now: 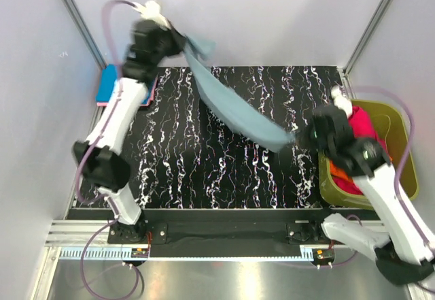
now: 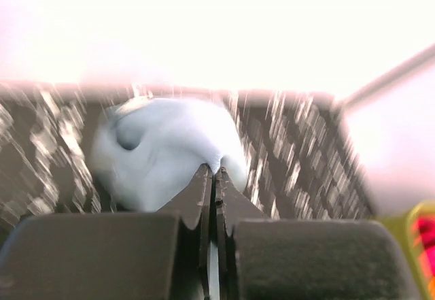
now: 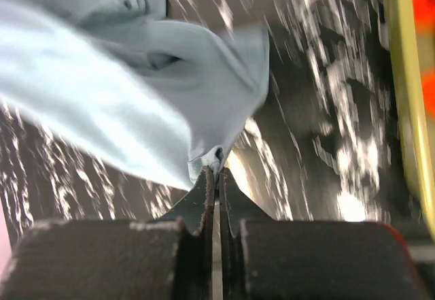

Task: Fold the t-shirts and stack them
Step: Flatten the tshirt out

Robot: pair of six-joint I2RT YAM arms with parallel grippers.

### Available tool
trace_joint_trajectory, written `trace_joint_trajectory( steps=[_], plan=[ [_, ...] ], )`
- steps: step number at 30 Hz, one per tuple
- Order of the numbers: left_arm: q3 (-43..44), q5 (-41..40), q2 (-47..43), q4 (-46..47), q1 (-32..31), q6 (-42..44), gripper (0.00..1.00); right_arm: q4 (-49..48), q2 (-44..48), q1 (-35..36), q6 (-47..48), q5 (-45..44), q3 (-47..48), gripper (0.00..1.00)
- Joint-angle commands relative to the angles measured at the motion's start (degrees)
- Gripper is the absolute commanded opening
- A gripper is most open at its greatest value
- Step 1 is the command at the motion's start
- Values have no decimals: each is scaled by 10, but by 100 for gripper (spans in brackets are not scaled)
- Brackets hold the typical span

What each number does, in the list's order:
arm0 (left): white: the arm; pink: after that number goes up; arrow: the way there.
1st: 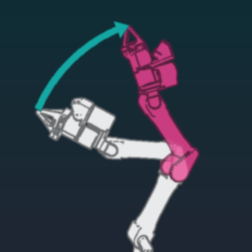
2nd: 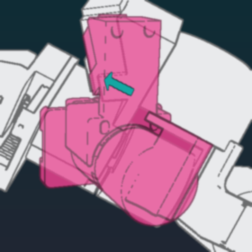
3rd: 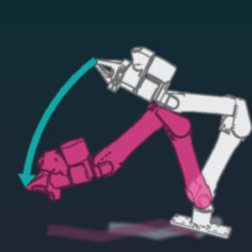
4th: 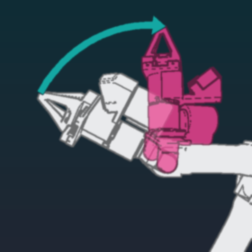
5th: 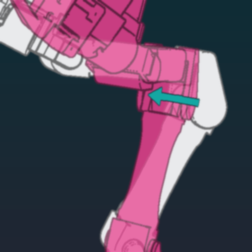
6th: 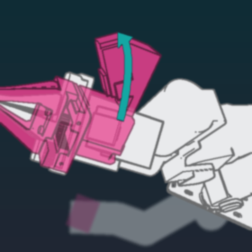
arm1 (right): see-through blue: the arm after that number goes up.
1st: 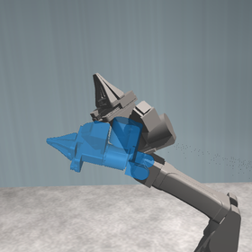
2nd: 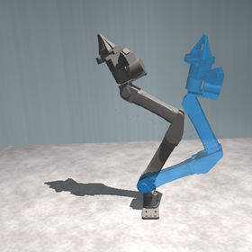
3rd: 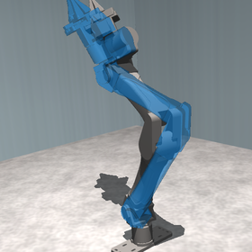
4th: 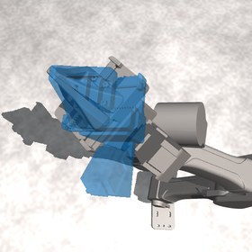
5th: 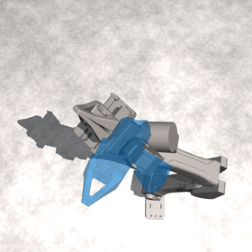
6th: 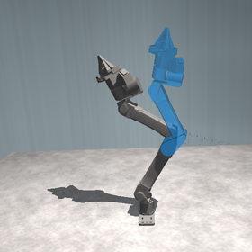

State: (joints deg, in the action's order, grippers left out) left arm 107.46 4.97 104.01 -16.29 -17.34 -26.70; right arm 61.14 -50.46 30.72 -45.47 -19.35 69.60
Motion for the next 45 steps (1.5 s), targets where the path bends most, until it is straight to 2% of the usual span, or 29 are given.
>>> trace_joint_trajectory(
  steps=[1,2,5,6,8,10,12,13,14,15,16,17,19,20,21,23,24,26,28,30,31,34,37,38,40,43,45],
  plan=[
    [56,21,-93,61,44,9,0,-71,-112,-14,120,-79,162,0],
    [58,32,-115,65,67,-2,0,-69,-169,-23,140,-69,246,0],
    [42,50,-159,80,95,-31,0,-66,-239,-40,182,-39,352,0],
    [11,48,-195,81,107,-32,0,-66,-249,-41,188,-32,395,0],
    [-34,42,-232,79,116,-21,0,-64,-256,-41,205,-8,413,0],
    [-132,11,-298,53,116,-7,0,-61,-243,-41,206,10,392,0],
    [-222,-41,-370,20,116,-17,1,-63,-208,-41,195,26,331,0],
    [-323,-58,-398,10,117,-48,1,-64,-192,-41,188,49,304,0],
    [-374,-72,-425,4,116,-65,0,-63,-156,-41,182,62,244,0],
    [-420,-90,-450,-10,117,-102,0,-62,-136,-41,167,84,210,0],
    [-512,-101,-499,-25,115,-125,0,-60,-114,-42,157,92,175,0],
    [-550,-111,-520,-46,114,-149,0,-58,-69,-41,147,99,101,0],
    [-631,-139,-566,-101,112,-231,0,-43,-27,-41,109,133,28,0],
    [-696,-149,-574,-143,112,-266,1,-38,9,-41,98,152,-40,0],
    [-722,-146,-575,-156,113,-320,7,-29,26,-41,77,190,-71,0],
    [-761,-139,-580,-185,115,-343,25,-21,68,-41,53,223,-151,0],
    [-762,-143,-582,-192,115,-344,46,-10,78,-41,34,248,-175,0],
    [-726,-178,-575,-217,114,-327,62,-6,98,-41,23,273,-227,2],
    [-683,-209,-557,-232,114,-287,82,-10,100,-41,19,316,-255,20],
    [-622,-229,-529,-233,113,-232,85,-11,90,-41,29,332,-275,33],
    [-605,-232,-519,-233,108,-218,85,-12,74,-41,36,331,-274,51],
    [-565,-197,-486,-215,99,-177,83,-18,28,-41,74,302,-255,68],
    [-576,-62,-450,-137,86,-116,80,-43,-40,-42,112,267,-204,81],
    [-579,8,-435,-101,83,-107,79,-56,-61,-42,124,265,-193,81],
    [-561,51,-366,-91,65,-74,76,-86,-136,-42,129,263,-150,82],
    [-528,57,-285,-104,31,-21,73,-124,-241,-43,124,272,-82,83],
    [-501,55,-258,-102,19,2,71,-148,-294,-43,118,285,-50,77]
  ],
)
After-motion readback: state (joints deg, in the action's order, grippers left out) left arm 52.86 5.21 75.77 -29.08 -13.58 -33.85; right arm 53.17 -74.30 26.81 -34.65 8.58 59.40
